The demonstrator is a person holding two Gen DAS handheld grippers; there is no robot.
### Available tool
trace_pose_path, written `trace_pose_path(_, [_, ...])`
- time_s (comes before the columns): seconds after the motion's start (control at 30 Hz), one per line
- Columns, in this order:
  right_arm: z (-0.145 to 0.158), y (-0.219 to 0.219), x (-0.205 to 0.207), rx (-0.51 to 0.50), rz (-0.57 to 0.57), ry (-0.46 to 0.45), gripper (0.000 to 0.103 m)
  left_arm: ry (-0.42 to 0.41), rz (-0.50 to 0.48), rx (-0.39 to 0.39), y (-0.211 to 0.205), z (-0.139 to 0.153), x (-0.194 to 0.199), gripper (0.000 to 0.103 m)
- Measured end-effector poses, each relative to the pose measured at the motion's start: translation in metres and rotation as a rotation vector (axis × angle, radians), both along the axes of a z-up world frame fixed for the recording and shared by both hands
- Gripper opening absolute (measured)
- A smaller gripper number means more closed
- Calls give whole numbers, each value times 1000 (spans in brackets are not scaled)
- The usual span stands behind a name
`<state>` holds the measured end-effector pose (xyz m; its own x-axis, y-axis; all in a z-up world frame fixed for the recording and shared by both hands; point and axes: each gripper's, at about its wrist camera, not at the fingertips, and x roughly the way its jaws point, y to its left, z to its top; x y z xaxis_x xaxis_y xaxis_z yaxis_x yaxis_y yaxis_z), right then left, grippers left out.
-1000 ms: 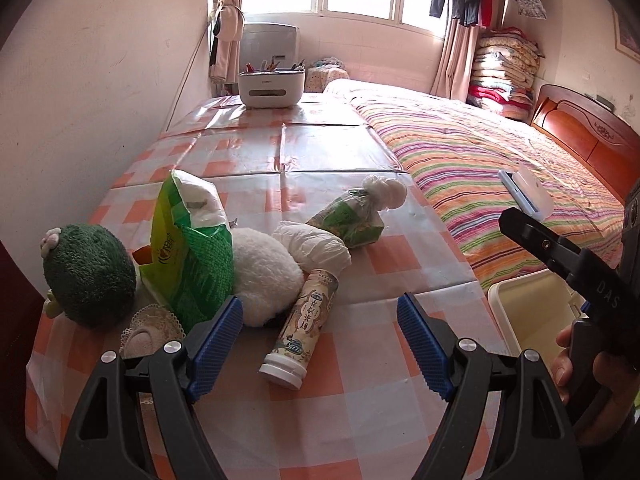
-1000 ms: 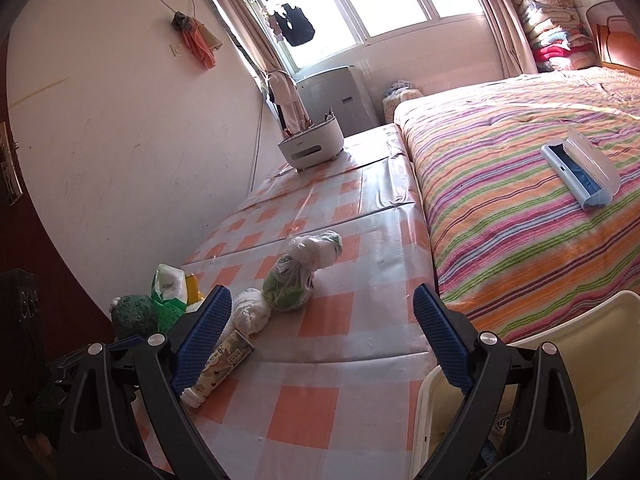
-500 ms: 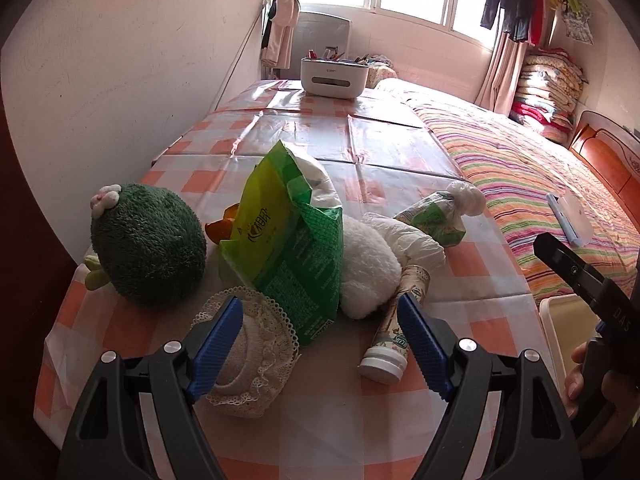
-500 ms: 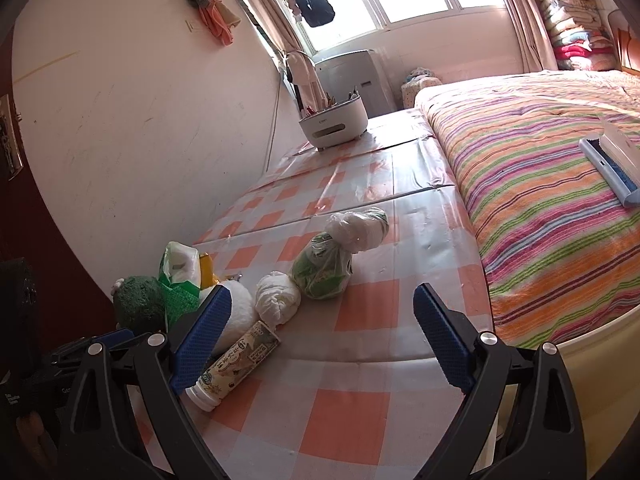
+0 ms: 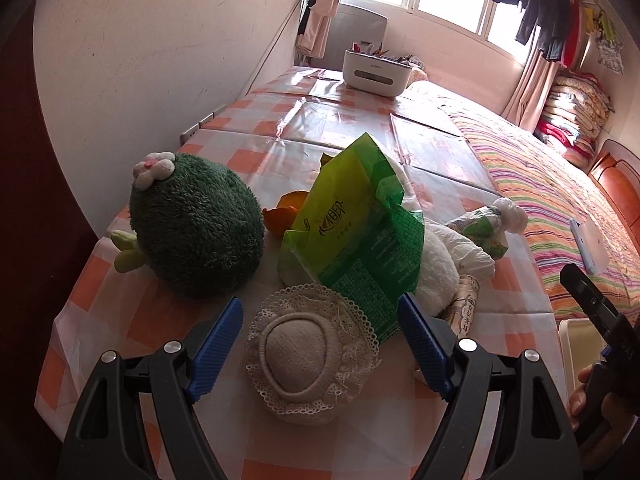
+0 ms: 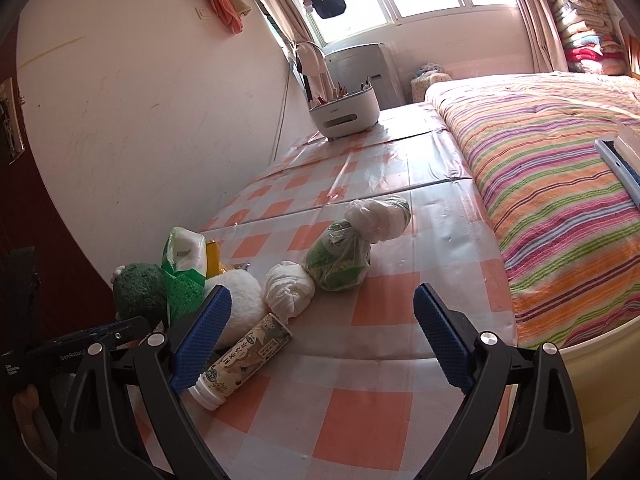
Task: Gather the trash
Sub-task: 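Move both tools back over the table toward the lace hat and drink bottle, then grasp the lace hat with the left tool while the right tool grasps the cream drink bottle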
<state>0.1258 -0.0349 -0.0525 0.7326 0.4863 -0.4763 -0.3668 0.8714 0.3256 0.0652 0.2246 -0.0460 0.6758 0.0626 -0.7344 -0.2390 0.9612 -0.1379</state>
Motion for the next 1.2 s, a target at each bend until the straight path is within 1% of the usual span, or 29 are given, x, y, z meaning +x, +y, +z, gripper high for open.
trace_pose_path(0.27, [-3,12,5,-7,37,15,91,26,45,-47,20,-9,-1,77])
trace_pose_path(0.4, [-9,27,1,-24,96,43,91,41,39,-40,21,-11,-1,77])
trace_pose_path(0.57, [-22,61,-7,-92,185,104,91,43,39,-24,23,-11,-5,77])
trace_pose_path(0.63, [-24,72,-9,-109,206,111,91,50,40,-21,24,-12,-7,77])
trace_pose_path(0.77, [-34,90,-4,-182,209,174,91,65,42,-6,26,-17,-8,77])
trace_pose_path(0.9, [-45,103,3,-252,197,239,90,65,36,-23,28,-19,-9,77])
trace_pose_path(0.97, [-49,107,4,-274,197,254,90,68,31,-28,28,-19,-10,77])
trace_pose_path(1.03, [-50,112,3,-298,199,244,90,74,18,-26,26,-20,-10,77])
trace_pose_path(1.13, [-50,119,1,-333,226,232,74,97,-26,-30,21,-22,-8,77])
trace_pose_path(1.17, [-50,121,0,-359,226,222,61,109,-44,-30,18,-24,-8,77])
trace_pose_path(1.2, [-50,122,0,-370,228,216,55,121,-62,-34,16,-27,-6,77])
